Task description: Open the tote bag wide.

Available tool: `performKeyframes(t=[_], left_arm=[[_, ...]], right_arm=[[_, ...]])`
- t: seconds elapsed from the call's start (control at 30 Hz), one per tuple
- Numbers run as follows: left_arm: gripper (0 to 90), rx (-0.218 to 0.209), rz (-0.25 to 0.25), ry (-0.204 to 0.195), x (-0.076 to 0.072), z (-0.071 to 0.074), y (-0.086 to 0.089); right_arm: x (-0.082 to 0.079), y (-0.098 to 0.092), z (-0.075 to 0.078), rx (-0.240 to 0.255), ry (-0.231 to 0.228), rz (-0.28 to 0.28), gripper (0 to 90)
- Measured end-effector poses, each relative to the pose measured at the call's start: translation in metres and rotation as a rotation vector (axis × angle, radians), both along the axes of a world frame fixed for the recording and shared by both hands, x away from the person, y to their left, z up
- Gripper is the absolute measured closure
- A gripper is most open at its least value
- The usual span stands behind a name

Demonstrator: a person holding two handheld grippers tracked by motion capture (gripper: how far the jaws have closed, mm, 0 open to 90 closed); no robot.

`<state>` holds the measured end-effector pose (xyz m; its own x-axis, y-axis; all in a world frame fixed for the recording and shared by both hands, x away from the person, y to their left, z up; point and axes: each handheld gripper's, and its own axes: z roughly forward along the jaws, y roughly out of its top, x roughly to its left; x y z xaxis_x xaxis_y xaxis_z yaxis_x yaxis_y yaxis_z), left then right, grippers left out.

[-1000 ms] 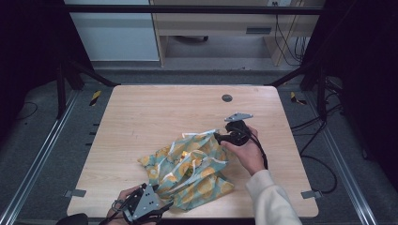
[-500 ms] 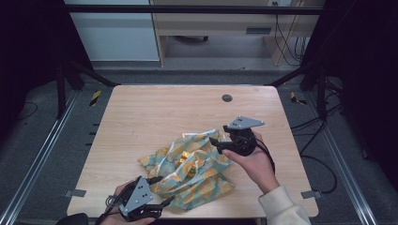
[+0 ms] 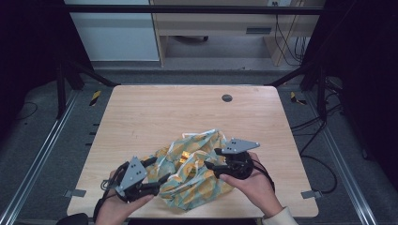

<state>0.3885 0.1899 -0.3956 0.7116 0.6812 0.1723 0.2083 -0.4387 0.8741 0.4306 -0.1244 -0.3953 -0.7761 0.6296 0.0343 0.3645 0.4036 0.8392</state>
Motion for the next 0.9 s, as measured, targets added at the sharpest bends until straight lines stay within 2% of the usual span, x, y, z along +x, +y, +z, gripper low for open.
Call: performKeyframes(t=[0.07, 0.1, 0.13, 0.2, 0.3, 0.37, 0.4, 0.47, 0.57, 0.7, 0.9], left_arm=[[35.0, 0.049, 0.039, 0.005, 0.016, -0.002, 0.0], [35.8, 0.053, 0.044, 0.022, 0.021, -0.004, 0.0], [36.9, 0.057, 0.056, 0.058, 0.028, -0.01, 0.001], [38.2, 0.083, 0.054, 0.105, 0.035, -0.019, 0.0], [45.2, 0.108, 0.046, 0.14, 0.037, -0.032, 0.002], [55.2, 0.111, 0.031, 0.154, 0.035, -0.038, 0.004], [57.1, 0.112, 0.029, 0.163, 0.034, -0.041, 0.004], [69.9, 0.12, 0.016, 0.164, 0.032, -0.044, 0.004], [78.6, 0.152, -0.003, 0.161, 0.028, -0.046, 0.002], [83.8, 0.191, -0.039, 0.173, 0.023, -0.052, 0.002], [86.3, 0.233, -0.058, 0.205, 0.019, -0.061, 0.001]], right_arm=[[-0.001, 0.0, -0.003, -0.012, 0.001, 0.021, 56.7], [-0.003, -0.001, -0.005, -0.02, -0.001, 0.03, 63.2], [-0.003, -0.001, -0.006, -0.021, -0.004, 0.039, 67.6], [-0.006, -0.002, -0.008, -0.026, 0.008, 0.058, 77.2], [-0.01, -0.005, -0.012, -0.029, 0.015, 0.08, 88.8], [-0.014, -0.009, -0.016, -0.033, 0.019, 0.088, 90.0], [-0.015, -0.011, -0.018, -0.038, 0.024, 0.089, 90.0], [-0.019, -0.015, -0.024, -0.044, 0.034, 0.095, 90.0], [-0.025, -0.02, -0.033, -0.053, 0.054, 0.1, 90.0], [-0.032, -0.028, -0.049, -0.074, 0.084, 0.096, 90.0], [-0.037, -0.041, -0.07, -0.103, 0.127, 0.07, 90.0]])
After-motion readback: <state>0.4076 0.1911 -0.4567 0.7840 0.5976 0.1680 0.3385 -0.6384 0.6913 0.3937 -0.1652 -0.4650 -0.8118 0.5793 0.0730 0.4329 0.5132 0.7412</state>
